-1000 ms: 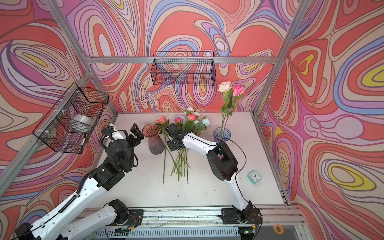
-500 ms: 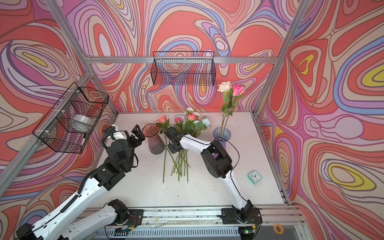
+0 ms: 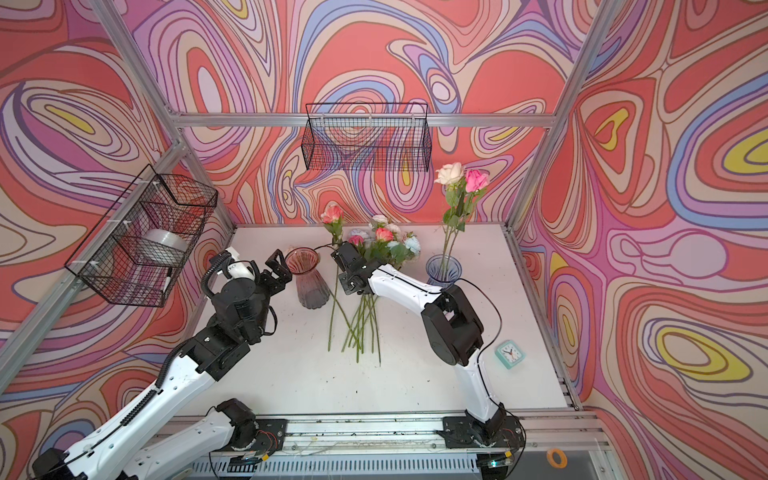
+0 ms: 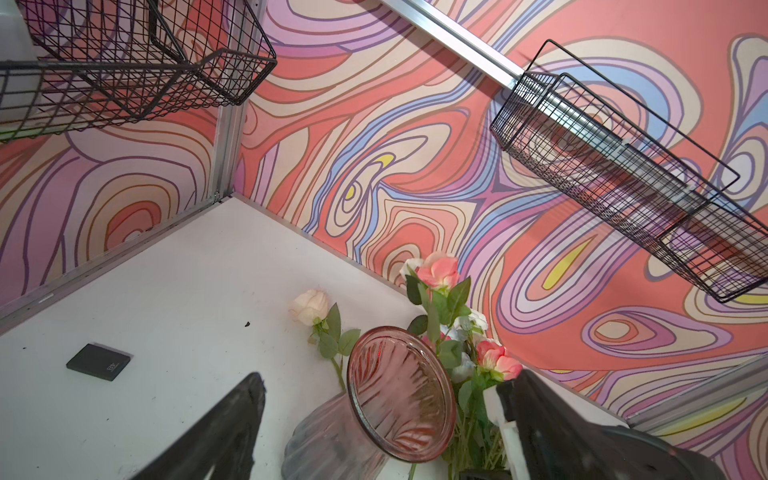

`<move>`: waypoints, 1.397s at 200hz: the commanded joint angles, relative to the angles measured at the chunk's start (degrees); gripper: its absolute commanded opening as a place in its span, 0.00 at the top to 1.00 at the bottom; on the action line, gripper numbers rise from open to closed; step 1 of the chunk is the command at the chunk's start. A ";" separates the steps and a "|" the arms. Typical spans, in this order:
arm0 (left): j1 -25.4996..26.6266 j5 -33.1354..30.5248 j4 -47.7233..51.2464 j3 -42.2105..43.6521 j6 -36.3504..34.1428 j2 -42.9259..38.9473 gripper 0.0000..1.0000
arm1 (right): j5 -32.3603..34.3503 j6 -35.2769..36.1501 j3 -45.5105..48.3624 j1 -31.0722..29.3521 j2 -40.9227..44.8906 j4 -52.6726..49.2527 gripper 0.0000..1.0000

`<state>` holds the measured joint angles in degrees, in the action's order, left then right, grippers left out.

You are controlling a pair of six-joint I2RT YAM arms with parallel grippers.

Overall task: Arrange the flowers into the vase
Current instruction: 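Close the right gripper on a pink rose stem in the bunch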

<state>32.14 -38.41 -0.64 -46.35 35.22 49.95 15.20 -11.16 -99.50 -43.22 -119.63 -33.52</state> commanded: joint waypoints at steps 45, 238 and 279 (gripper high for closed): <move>-0.41 1.72 0.01 -0.66 0.87 0.71 0.07 | 5.26 -2.83 6.22 -0.36 4.31 -4.33 1.00; -0.49 3.56 0.63 -1.33 0.87 1.42 0.08 | -12.13 -24.27 0.38 1.91 -4.95 5.69 0.70; -0.50 3.65 0.46 -1.29 0.65 1.11 0.08 | -12.93 -27.06 0.63 2.18 -7.25 6.04 0.69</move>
<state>32.14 -34.70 -0.58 -46.39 35.44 51.20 3.40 -35.31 -97.82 -41.30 -125.56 -28.08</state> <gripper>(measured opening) 0.921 0.306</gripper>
